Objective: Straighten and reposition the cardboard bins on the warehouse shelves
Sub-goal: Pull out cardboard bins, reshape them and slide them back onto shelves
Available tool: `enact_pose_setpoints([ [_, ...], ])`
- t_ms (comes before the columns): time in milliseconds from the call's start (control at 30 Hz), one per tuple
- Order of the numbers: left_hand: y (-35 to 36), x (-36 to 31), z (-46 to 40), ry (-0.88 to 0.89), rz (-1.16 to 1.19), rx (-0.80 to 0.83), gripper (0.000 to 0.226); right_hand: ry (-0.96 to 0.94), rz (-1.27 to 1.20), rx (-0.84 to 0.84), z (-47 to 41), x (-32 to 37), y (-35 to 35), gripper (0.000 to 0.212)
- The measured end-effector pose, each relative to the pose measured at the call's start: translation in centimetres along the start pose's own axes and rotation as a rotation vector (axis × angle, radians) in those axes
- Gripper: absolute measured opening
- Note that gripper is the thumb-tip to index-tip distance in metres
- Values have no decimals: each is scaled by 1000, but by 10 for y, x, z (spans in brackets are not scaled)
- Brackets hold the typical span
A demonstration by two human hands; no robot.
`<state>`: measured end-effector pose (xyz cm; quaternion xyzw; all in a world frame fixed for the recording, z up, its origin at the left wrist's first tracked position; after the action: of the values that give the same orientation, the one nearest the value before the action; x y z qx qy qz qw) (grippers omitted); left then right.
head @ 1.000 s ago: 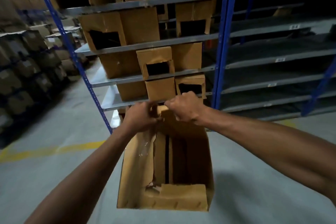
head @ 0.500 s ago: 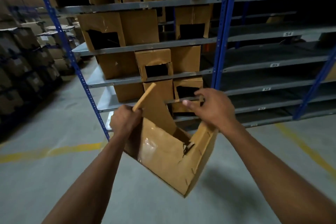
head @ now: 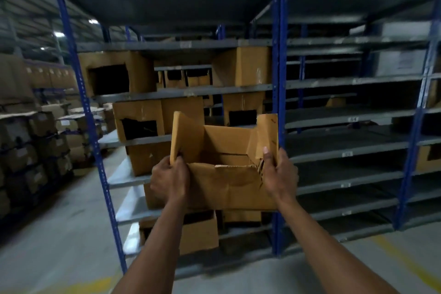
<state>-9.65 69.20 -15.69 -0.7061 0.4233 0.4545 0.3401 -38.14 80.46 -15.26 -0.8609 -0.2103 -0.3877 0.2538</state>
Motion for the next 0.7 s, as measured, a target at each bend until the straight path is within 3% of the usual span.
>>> enact_pose_setpoints([
  [333, 15, -106, -61, 251, 233, -92, 35, -413, -111, -235, -130, 79, -11, 25],
  [433, 17, -132, -95, 338, 217, -136, 26, -471, -201, -248, -161, 96, 6, 20],
  [700, 49, -145, -204, 526, 278, -169, 56, -540, -314, -255, -255, 124, 81, 16],
])
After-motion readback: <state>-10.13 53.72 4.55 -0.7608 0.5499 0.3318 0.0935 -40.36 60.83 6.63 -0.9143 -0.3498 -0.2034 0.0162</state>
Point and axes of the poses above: each hand's wrist, its own z-axis away from the middle knuckle, its own y-axis out of the palm, x = y × z, the point moved 7 cm from there along -z, towards the middle knuckle, and after that the axes turned 6 degrees about x, right-handed, at the moved point
